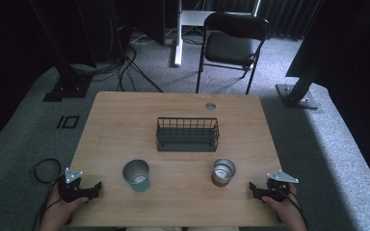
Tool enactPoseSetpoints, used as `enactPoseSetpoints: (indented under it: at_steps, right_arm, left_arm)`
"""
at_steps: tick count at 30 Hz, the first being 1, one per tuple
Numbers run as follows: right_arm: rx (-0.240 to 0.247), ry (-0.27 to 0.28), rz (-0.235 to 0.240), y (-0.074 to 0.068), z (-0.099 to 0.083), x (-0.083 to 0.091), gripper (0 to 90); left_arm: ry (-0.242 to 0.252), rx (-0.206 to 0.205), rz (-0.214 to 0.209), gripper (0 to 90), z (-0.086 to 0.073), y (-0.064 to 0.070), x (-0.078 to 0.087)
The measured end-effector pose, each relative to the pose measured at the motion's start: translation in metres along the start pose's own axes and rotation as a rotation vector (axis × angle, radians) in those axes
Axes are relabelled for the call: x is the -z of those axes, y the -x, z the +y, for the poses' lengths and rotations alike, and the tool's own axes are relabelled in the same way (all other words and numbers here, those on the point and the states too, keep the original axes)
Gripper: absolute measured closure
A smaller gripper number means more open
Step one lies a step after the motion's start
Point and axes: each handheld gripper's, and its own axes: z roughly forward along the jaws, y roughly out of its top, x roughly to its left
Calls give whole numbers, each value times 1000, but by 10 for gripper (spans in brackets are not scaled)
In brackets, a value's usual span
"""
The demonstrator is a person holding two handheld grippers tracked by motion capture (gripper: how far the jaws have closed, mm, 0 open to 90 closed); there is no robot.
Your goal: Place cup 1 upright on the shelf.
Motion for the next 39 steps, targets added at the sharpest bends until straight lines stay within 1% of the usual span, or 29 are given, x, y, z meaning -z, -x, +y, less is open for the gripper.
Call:
enactPoseSetpoints:
  at_steps: [7, 9, 12, 13, 14, 15, 16, 17, 18, 20, 21, 23, 24, 25, 27, 29, 31, 34, 35, 37, 38, 39]
  right_arm:
    - [0, 0, 0, 0, 0, 0, 109]
    - [0, 0, 0, 0, 0, 0, 109]
    - [0, 0, 0, 0, 0, 0, 109]
    - [0, 0, 0, 0, 0, 0, 109]
    - [0, 0, 0, 0, 0, 0, 109]
    - [0, 0, 0, 0, 0, 0, 108]
    - [0, 0, 0, 0, 0, 0, 109]
    - [0, 0, 0, 0, 0, 0, 109]
    - [0, 0, 0, 0, 0, 0, 109]
    - [0, 0, 0, 0, 0, 0, 108]
    - [0, 0, 0, 0, 0, 0, 109]
    - [-1, -1, 0, 0, 0, 0, 109]
    - [-1, 0, 0, 0, 0, 0, 109]
    - [0, 0, 0, 0, 0, 0, 109]
    - [0, 0, 0, 0, 0, 0, 109]
    - [0, 0, 0, 0, 0, 0, 109]
    - [0, 0, 0, 0, 0, 0, 109]
    - [-1, 0, 0, 0, 0, 0, 109]
    - [-1, 0, 0, 0, 0, 0, 109]
    - [0, 0, 0, 0, 0, 0, 109]
    - [0, 0, 0, 0, 0, 0, 109]
    - [0, 0, 0, 0, 0, 0, 108]
  left_arm:
    - [1, -2, 0, 24, 0, 0, 0]
    - [2, -9, -9, 25, 0, 1, 0]
    - [1, -37, -33, 26, -1, 2, 2]
    - [1, -54, -48, 25, -2, 3, 2]
    - [4, -64, -51, 25, -2, 4, 3]
    - [4, -64, -51, 25, -2, 4, 3]
    - [7, -91, -59, 25, -3, 6, 4]
    - [7, -91, -59, 25, -3, 6, 4]
    - [8, -105, -77, 26, -4, 8, 5]
    - [20, -111, -93, 26, -4, 10, 6]
    - [30, -117, -109, 26, -4, 11, 7]
    - [39, -121, -116, 38, -3, 12, 8]
    - [55, -144, -126, 38, -2, 15, 11]
    - [55, -144, -126, 38, -2, 15, 11]
    - [71, -156, -154, 38, 0, 20, 12]
    - [73, -162, -161, 38, 1, 21, 13]
    - [84, -185, -180, 38, 2, 27, 14]
    - [96, -199, -206, 38, 4, 32, 15]
    - [96, -199, -206, 38, 4, 32, 15]
    - [111, -212, -236, 39, 6, 37, 17]
    - [116, -212, -242, 39, 7, 39, 17]
    - [117, -223, -249, 39, 7, 40, 18]
